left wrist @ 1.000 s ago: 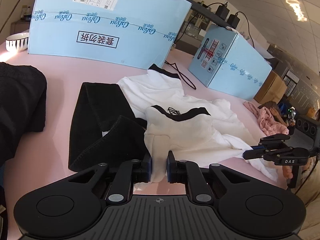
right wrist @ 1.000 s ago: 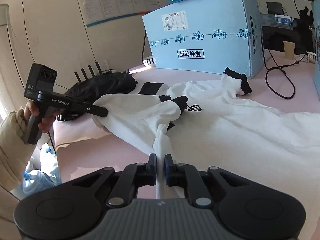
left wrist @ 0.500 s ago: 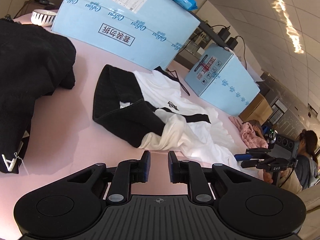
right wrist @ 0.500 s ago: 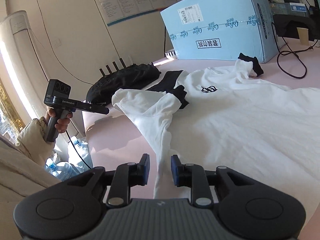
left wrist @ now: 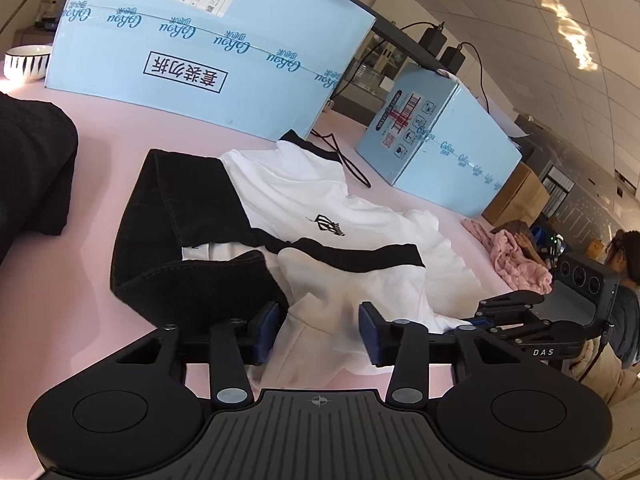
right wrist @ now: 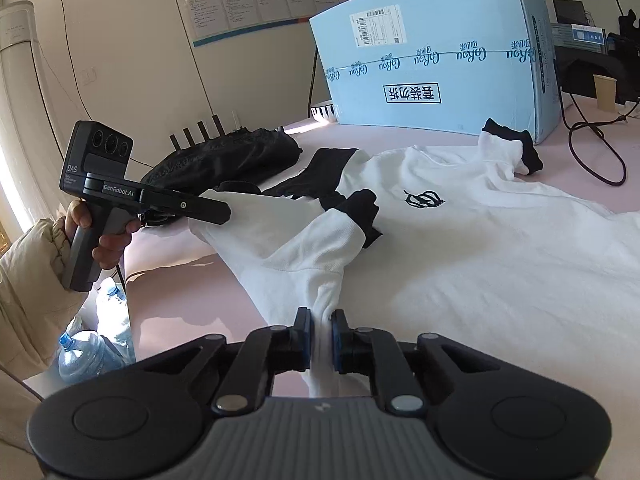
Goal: Fold clothes
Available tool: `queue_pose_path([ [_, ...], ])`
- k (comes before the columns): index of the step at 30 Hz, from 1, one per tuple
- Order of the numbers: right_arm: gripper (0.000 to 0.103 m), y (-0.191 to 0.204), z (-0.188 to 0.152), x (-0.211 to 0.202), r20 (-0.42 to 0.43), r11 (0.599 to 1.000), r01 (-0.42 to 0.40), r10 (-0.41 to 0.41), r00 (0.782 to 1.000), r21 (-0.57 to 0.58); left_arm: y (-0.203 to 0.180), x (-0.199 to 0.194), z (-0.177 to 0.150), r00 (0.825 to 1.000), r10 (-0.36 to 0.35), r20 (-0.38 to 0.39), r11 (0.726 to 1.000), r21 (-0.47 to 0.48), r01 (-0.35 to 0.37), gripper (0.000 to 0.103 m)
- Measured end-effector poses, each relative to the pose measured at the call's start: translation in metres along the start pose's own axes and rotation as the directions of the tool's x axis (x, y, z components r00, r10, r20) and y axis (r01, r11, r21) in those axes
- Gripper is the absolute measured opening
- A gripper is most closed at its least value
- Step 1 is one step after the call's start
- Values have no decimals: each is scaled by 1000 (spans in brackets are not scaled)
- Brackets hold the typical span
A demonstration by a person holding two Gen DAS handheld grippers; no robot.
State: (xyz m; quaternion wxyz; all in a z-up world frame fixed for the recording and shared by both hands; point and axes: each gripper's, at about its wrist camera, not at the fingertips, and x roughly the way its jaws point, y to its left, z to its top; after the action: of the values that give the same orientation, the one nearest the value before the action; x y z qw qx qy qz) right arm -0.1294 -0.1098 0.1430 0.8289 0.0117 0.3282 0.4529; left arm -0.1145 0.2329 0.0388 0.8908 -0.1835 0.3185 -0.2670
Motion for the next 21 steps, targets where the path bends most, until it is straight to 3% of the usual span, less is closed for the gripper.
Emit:
queue_pose_path([
  [7, 6, 8, -4, -22, 14, 992, -128, 128, 992, -5, -27, -30, -23, 998, 42, 49, 997, 64, -45, 7],
  [10, 6, 10, -11, -21, -41, 991, -136, 136, 990, -1, -24, -35, -37, 1000, 28, 9, 999, 20, -28, 8],
  [12, 7, 9, -17, -13, -100, 993, -120, 121, 988, 8, -12, -31, -50, 998, 56, -25, 998, -35, -57, 9],
  [14, 10, 10, -20, -11, -112, 993, -119, 116, 987, -15, 0, -32, -57, 999, 35, -14, 995, -96, -36, 13],
  [15, 17, 11, -18, -12, -118, 994, -111, 107, 987, -22, 2, -37, -55, 1000, 29, -5, 993, -117, -29, 16],
  [17, 52, 15, -10, -17, -106, 995, -95, 90, 990, -43, 4, -49, -51, 1000, 26, 8, 988, -150, -24, 35],
  [18, 59, 18, -5, -23, -90, 994, -88, 82, 993, -59, 1, -55, -49, 999, 26, 28, 991, -130, -22, 52],
  [19, 65, 20, -2, -30, -54, 994, -92, 88, 995, -66, -6, -61, -45, 998, 14, 55, 996, -91, -9, 60],
  [21, 68, 21, 7, -42, 26, 991, -121, 123, 992, -65, -25, -67, -34, 994, -38, 105, 999, 3, 38, 68],
])
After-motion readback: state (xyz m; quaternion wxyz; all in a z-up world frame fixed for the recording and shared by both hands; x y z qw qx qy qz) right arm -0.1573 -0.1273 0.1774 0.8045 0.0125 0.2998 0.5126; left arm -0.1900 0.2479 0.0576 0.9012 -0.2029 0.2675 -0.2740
